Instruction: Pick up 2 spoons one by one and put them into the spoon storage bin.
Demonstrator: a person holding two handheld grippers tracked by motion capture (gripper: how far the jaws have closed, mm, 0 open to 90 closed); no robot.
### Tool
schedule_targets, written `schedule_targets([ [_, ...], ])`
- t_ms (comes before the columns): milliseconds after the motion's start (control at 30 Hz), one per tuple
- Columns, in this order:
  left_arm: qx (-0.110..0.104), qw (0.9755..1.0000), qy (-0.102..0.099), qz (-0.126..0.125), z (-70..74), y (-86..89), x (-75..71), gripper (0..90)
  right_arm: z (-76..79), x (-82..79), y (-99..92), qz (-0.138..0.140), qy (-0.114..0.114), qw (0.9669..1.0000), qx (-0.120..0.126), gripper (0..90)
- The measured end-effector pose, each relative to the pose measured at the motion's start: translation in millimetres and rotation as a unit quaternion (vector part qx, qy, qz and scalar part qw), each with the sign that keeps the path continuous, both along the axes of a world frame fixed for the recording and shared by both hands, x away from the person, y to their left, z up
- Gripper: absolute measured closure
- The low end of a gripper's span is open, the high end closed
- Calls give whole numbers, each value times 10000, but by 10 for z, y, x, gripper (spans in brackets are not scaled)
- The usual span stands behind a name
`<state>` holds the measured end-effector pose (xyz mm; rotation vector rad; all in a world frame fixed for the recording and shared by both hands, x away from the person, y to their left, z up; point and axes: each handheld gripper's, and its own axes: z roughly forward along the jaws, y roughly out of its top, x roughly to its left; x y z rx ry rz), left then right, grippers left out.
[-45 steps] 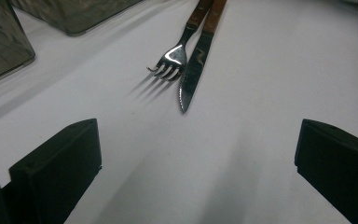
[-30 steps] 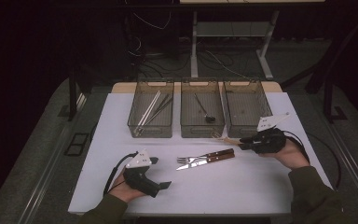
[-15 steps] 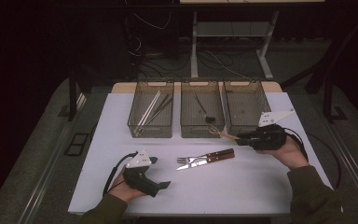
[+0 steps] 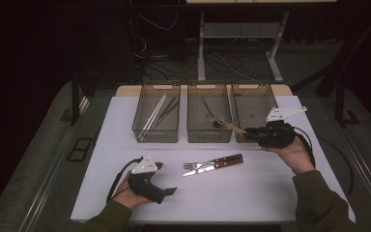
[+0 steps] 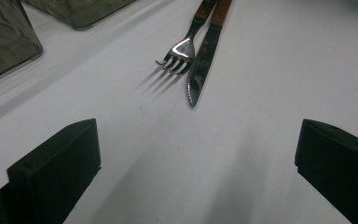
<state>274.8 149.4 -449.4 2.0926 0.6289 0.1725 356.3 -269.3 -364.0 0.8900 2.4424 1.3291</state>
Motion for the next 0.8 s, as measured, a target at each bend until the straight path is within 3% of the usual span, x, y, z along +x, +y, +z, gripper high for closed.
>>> schedule_targets([
  [367, -50, 10000, 21, 21, 1, -12, -8, 0, 17, 143, 251, -413, 155, 9990, -116, 740],
  [800, -126, 9999, 14, 26, 7, -4, -9, 0, 10, 542, 637, -633, 364, 9968, -330, 739],
])
